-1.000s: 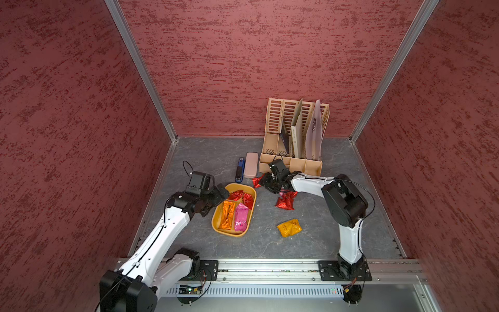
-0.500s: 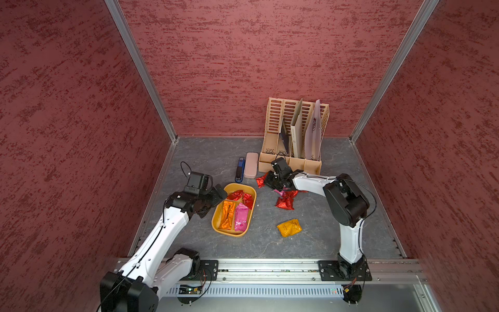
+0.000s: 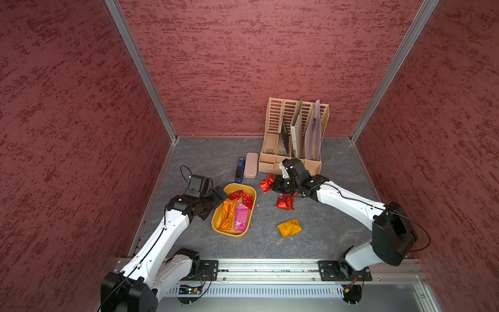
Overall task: Put the tea bags into the storage box
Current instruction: Place the tea bag in the storage box.
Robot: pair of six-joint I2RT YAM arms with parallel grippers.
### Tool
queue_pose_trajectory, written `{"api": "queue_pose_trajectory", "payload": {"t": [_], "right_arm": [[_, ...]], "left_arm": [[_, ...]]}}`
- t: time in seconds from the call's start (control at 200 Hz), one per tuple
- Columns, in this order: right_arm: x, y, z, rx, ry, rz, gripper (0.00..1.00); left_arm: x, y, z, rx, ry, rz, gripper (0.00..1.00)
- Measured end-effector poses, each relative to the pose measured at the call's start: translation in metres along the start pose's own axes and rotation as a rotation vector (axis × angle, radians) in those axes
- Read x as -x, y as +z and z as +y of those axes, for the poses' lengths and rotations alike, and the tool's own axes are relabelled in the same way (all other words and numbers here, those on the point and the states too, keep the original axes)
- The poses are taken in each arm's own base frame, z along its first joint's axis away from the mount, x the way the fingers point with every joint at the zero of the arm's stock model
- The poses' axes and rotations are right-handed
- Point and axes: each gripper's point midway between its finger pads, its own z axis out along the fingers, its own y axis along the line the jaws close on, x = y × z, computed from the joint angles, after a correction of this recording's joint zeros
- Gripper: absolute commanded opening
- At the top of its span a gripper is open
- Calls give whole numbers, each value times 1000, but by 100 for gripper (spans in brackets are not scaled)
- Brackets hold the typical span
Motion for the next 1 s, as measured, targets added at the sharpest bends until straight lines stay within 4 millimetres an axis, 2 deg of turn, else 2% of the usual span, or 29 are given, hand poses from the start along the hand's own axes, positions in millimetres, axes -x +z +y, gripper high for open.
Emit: {"api": "queue_pose_trajectory", "payload": {"t": [0.11, 0.22, 0.306, 0.441, 0.536, 0.656, 0.716, 0.771, 0.841, 0.917, 1.002], "right_arm": [[-46, -2, 36, 47, -137, 101, 0], [-83, 7, 60, 81, -232, 188, 0], [-105, 24, 73, 94, -282, 253, 0], [-134, 64, 88, 90, -339, 341, 0], [-144, 89, 96, 91, -355, 368, 0], [-148, 108, 100, 87, -359, 380, 1], [-146, 114, 102, 88, -357, 374, 13], [-145, 118, 104, 86, -347, 370, 33], [-143, 120, 103, 78, -340, 362, 45], [-141, 121, 102, 71, -336, 351, 53], [-134, 116, 100, 48, -337, 319, 55]], "left_arm": [[1, 0, -1, -5, -7, -4, 100], [1, 0, -1, -8, -20, -4, 100], [1, -1, -1, -11, -30, -3, 100], [-5, -8, 3, -36, -46, -8, 100], [-9, -17, 7, -63, -61, -25, 100], [-17, -24, 16, -87, -92, -38, 100], [-21, -26, 21, -87, -105, -39, 100], [-24, -28, 25, -83, -113, -36, 100], [-27, -29, 28, -78, -119, -33, 100], [-28, -28, 31, -66, -122, -24, 100], [-30, -24, 33, -41, -122, -6, 100]]}}
